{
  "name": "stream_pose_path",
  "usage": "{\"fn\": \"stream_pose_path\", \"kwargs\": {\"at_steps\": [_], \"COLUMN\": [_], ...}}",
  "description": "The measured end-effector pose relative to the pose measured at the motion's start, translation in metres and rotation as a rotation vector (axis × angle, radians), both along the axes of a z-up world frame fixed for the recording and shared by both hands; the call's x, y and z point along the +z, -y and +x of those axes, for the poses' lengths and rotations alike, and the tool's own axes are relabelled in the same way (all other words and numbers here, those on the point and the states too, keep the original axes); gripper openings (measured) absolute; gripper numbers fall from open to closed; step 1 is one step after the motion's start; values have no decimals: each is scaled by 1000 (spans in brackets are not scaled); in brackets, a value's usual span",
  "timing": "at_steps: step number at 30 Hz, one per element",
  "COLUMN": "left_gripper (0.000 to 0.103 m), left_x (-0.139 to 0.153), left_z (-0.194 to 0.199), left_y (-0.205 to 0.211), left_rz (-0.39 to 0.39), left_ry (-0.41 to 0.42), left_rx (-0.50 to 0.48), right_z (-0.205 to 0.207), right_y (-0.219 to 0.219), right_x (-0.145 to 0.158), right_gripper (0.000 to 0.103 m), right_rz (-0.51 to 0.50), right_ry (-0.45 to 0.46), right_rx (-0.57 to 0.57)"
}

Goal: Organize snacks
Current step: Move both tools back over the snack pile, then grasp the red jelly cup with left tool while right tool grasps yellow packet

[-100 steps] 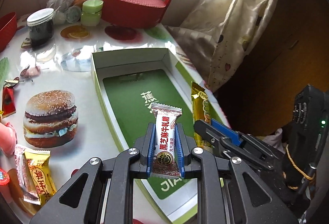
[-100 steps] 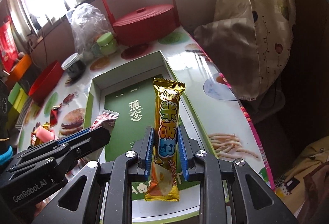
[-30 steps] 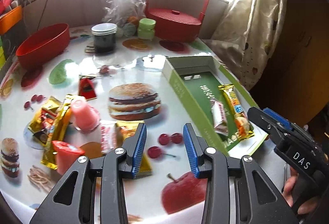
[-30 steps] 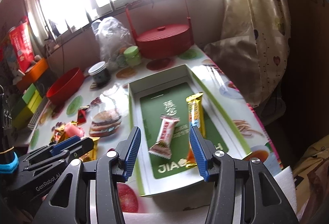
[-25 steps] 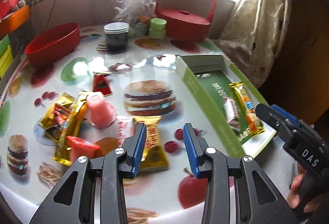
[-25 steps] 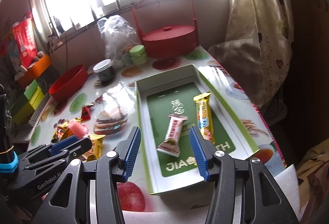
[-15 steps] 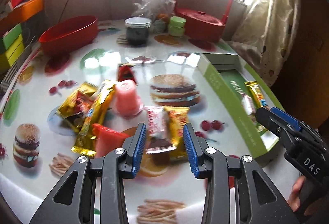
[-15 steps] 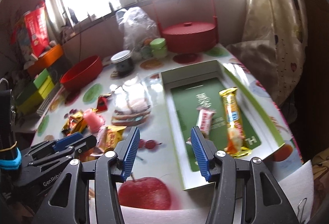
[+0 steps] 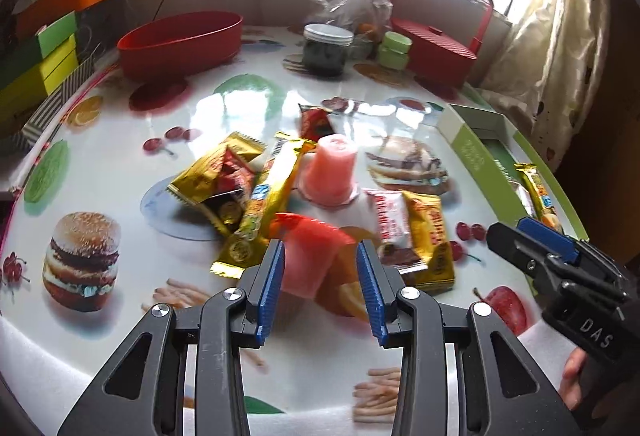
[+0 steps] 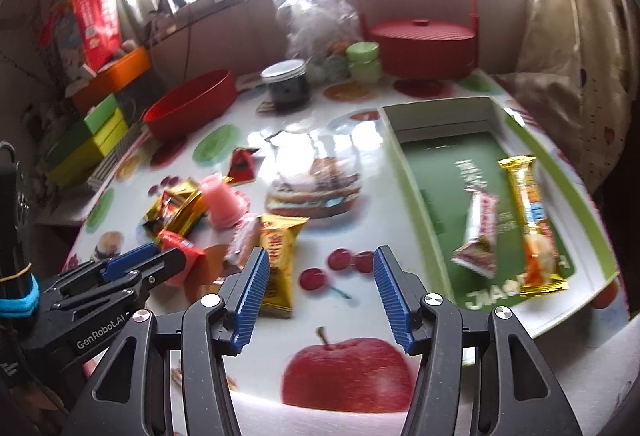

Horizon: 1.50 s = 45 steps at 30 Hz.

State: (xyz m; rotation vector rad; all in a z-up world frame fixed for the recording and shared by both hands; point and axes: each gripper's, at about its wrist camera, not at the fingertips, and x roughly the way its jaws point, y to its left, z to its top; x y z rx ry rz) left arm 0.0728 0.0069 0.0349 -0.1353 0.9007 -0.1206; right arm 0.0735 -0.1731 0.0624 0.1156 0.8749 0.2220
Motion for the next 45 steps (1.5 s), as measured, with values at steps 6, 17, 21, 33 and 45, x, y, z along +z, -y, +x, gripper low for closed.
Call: {"fn": "stream_pose_path", "kwargs": {"at_steps": [6,17,21,33,45], "left_gripper": [38,42,42,42,31], "left_x": [-5,-14,-15,-22,-22], "left_z": [4,11,11,16,14], "left_y": [-10,-11,-8,0,-3], "left_rz": [-47,-78,-63,-12,-13], "left_ry": [-16,-41,-43,-47,-33], "left_rx": [14,0,-13,-23,-14], "right_z": [11,27,29,32,28], "right_y": [-15,-24,-27,-34,-29], "right_x": [-12,-30,-31,-38,-36], "right_gripper": [54,56,58,58,27], "right_rz": [-22,-48,-57,-120,-145], "right_ry": [-27,-80,-81,-93,-80], "right_rx": [17,26,30,36,19]}}
